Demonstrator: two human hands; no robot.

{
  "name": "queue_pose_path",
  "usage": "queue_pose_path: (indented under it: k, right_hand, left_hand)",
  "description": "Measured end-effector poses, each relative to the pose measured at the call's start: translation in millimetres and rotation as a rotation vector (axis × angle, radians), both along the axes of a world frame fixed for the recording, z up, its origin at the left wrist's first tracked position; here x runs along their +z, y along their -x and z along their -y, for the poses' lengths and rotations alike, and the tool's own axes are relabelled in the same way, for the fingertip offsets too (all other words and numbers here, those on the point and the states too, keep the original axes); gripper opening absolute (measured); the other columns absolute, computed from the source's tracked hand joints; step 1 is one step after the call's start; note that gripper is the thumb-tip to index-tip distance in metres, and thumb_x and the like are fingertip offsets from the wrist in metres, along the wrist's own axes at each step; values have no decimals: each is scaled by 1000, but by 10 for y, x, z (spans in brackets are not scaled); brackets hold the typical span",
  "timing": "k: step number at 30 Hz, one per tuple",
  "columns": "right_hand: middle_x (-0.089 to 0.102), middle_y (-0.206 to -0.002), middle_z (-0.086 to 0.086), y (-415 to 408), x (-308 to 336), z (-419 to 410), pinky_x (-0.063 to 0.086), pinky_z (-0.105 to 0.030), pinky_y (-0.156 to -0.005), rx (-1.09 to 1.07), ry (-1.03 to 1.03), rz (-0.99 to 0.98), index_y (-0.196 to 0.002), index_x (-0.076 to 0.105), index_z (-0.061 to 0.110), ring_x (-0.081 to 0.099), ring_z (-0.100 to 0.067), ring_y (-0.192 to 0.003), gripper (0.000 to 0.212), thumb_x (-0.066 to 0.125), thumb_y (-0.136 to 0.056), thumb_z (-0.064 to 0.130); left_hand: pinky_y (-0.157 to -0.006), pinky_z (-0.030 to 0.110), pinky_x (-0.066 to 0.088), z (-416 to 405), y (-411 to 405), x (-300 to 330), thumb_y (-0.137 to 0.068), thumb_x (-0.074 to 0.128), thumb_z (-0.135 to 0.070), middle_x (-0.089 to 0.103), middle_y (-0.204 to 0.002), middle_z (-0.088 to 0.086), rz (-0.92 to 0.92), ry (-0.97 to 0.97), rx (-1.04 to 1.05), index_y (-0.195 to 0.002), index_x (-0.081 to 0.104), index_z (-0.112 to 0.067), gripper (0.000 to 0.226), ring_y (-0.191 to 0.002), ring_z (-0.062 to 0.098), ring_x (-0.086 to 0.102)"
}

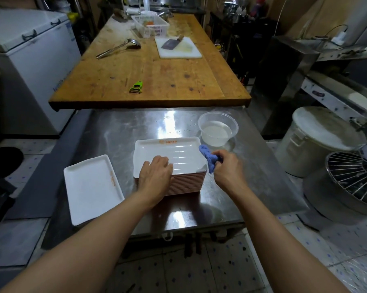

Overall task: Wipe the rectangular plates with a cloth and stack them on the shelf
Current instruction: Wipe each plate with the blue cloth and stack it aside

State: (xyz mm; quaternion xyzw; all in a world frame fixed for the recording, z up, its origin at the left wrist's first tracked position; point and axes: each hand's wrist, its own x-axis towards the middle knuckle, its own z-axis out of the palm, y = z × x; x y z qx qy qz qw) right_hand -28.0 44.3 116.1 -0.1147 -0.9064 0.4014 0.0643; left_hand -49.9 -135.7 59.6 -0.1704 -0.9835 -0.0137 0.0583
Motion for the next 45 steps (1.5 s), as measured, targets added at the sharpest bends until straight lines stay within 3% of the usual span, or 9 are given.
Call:
queue_pose_path:
  k: [4, 10, 18, 21, 24, 28, 32, 40, 45]
  right_hand:
    - [67, -91, -14, -57, -46, -37, 51, -41, -78, -16, 6, 1, -97, 66, 4, 61, -28, -86, 21, 48, -87, 2]
    - [67, -91, -15, -115, -57, -53, 52, -42, -78, -18, 48, -26, -98, 66, 2, 61, -29, -86, 21, 48, -87, 1]
    - [66, -95, -9, -103, 66, -79, 53, -37, -76, -112, 112, -102, -104, 66, 10, 61, -22, -86, 28, 45, -89, -2]
    - [66, -99, -9, -99, 176, -79, 49, -29, -73, -150, 139, -170, -109, 65, 11, 60, -19, -87, 29, 46, -90, 0]
    - [63, -104, -7, -82, 374, -30, 47, -26, -78, -146, 121, -280, -112, 66, 11, 59, -16, -91, 29, 51, -89, 2]
    - [61, -105, -6, -47, 685, 107, 46, -23, -78, -111, 93, -419, -113, 66, 12, 57, -15, -91, 28, 56, -88, 7]
    - [57, -105, -5, -25, 1030, 275, 44, -21, -78, -29, 57, -595, -114, 66, 10, 53, -10, -89, 28, 59, -87, 8]
    - [51, -109, -11, 92, 1278, 679, 44, -39, -76, 34, -353, -711, -121, 61, 22, 49, -28, -100, 41, 57, -82, 35]
    - [51, -125, -4, 145, 1305, 849, 36, -43, -90, 161, -246, -776, -117, 51, 20, 46, -26, -110, 38, 43, -82, 33]
  left_hand:
    - [-45, 29, 39, -8, 13, -92, -52, 85, -6, 65, -70, 1, -116, -25, -52, -64, 68, -11, 21, -68, 24, 62]
    - [-40, 22, 34, -32, -27, 4, -43, 83, 4, 59, -52, 1, -146, -38, -48, -49, 65, -12, 25, -56, 21, 60]
    - [-40, 22, 25, 47, -28, 265, -54, 85, -6, 55, -47, 2, -205, -147, -9, -59, 58, -14, 28, -37, 25, 53]
    - [-43, 26, 31, 48, -43, 501, -71, 81, -21, 61, -54, 5, -284, -236, -22, -72, 62, -12, 21, -44, 29, 57]
    - [-56, 32, 38, 42, -57, 728, -89, 61, -29, 66, -71, 10, -225, -503, 116, -87, 62, -13, 16, -66, 34, 60]
    - [-61, 32, 40, 74, -88, 1026, -90, 60, -26, 62, -68, 3, -106, -955, 205, -76, 61, -13, 18, -66, 21, 56]
    - [-69, 37, 49, 134, -196, 1274, -92, 58, -25, 68, -77, 8, 64, -1229, 245, -81, 65, -10, 20, -70, 21, 62]
    - [-69, 38, 50, 173, -387, 1482, -91, 59, -18, 66, -71, 3, 73, -1353, 214, -74, 62, -17, 17, -65, 14, 58]
    - [-65, 34, 48, 159, -509, 1580, -92, 58, -21, 67, -72, 4, 35, -1329, 205, -74, 60, -18, 19, -66, 15, 60]
